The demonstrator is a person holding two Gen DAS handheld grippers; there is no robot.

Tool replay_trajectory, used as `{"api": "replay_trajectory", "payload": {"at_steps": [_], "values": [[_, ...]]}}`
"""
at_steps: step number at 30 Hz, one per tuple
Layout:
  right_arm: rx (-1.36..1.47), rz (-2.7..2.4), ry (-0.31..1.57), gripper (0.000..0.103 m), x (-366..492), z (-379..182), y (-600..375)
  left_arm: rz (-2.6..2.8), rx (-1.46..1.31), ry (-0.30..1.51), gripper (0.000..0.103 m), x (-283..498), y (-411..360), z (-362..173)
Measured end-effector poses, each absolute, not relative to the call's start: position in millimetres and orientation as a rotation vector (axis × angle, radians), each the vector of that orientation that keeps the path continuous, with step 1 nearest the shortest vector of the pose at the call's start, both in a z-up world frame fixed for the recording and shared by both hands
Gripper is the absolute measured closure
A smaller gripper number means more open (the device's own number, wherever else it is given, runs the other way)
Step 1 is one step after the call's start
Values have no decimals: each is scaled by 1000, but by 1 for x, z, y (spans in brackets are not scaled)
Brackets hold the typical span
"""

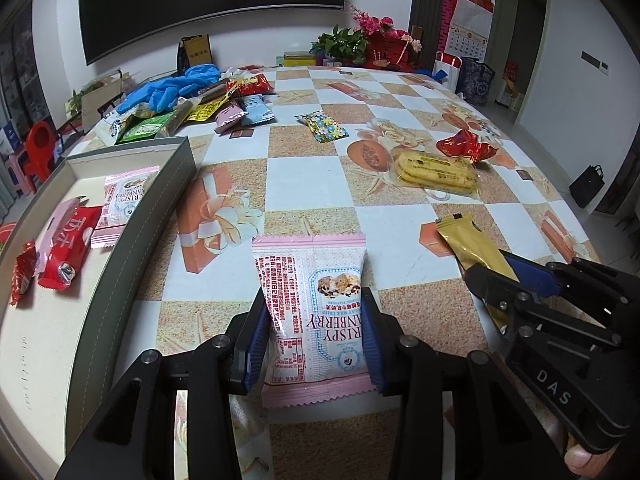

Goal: Organize snacks

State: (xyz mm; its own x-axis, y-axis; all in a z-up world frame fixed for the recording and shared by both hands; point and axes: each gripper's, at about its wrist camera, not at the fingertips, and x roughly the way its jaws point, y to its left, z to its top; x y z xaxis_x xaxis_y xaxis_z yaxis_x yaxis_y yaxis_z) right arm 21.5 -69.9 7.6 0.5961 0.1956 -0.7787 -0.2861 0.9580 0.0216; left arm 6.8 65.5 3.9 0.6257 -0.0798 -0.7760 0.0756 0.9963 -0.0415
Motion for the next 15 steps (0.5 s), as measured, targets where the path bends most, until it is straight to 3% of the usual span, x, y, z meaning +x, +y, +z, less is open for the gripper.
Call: {"api": "replay_trajectory", "payload": {"at_steps": [15], "values": [[-124, 273, 887, 80, 21, 7, -68, -83, 29, 892, 58, 7, 57, 3]]}}
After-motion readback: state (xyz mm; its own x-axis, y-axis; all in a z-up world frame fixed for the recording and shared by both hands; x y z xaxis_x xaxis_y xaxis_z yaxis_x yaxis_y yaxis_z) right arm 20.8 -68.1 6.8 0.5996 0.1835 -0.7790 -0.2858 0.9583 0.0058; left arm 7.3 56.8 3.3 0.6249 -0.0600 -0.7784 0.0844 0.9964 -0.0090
